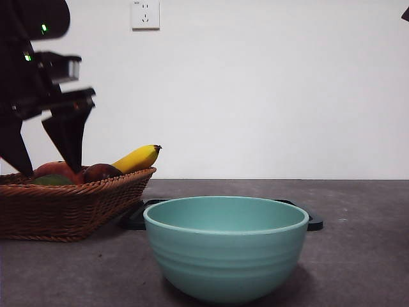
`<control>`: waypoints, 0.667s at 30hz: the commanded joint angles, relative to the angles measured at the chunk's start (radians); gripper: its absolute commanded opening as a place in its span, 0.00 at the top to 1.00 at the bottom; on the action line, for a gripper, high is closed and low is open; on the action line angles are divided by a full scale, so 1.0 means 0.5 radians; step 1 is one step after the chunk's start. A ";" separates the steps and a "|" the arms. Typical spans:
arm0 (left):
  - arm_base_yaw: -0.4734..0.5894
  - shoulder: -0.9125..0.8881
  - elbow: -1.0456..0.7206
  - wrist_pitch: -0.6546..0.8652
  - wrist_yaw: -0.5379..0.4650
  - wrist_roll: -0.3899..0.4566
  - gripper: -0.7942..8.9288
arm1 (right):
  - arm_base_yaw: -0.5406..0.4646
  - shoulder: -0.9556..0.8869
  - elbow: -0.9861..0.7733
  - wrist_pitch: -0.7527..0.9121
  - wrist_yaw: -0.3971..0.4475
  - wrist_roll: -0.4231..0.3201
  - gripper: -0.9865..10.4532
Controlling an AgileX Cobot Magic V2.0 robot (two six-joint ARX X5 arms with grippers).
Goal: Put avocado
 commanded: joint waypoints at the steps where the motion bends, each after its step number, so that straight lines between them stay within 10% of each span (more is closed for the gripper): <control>1: -0.013 0.098 0.049 0.032 -0.014 0.017 0.50 | 0.014 0.011 0.038 0.017 -0.003 0.015 0.59; 20: -0.020 0.267 0.049 0.021 -0.052 0.000 0.71 | 0.014 0.011 0.038 0.064 -0.002 0.015 0.59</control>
